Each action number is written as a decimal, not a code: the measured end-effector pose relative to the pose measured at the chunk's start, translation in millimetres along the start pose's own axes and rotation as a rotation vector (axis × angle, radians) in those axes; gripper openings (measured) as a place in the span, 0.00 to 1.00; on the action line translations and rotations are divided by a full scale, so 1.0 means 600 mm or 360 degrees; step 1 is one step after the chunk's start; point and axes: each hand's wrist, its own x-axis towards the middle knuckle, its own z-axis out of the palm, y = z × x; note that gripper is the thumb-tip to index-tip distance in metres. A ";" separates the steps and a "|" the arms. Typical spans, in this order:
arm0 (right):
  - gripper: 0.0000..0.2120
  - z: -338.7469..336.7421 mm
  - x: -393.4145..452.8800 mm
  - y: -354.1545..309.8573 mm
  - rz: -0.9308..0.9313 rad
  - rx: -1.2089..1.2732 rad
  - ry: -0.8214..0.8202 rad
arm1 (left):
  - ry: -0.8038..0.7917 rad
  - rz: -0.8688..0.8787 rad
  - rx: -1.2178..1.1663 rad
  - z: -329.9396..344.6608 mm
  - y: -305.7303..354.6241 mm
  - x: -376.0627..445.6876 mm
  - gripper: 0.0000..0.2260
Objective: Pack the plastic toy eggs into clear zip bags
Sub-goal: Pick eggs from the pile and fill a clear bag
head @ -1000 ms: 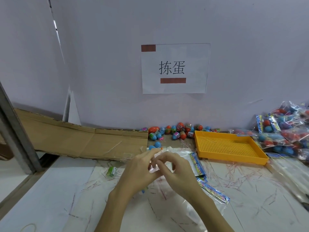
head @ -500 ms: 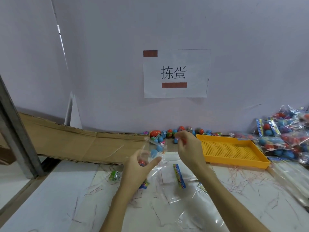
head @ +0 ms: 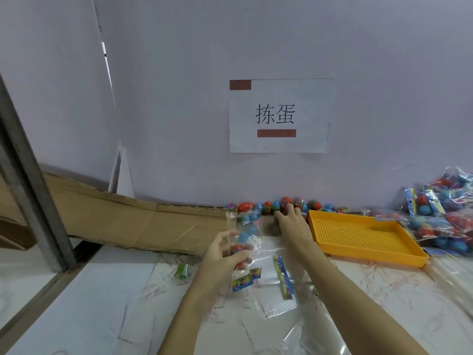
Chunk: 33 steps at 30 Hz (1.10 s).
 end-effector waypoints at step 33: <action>0.16 -0.080 -0.180 -0.064 -0.0327 0.1459 0.0543 | -0.0061 0.0574 0.0649 0.023 0.005 -0.011 0.22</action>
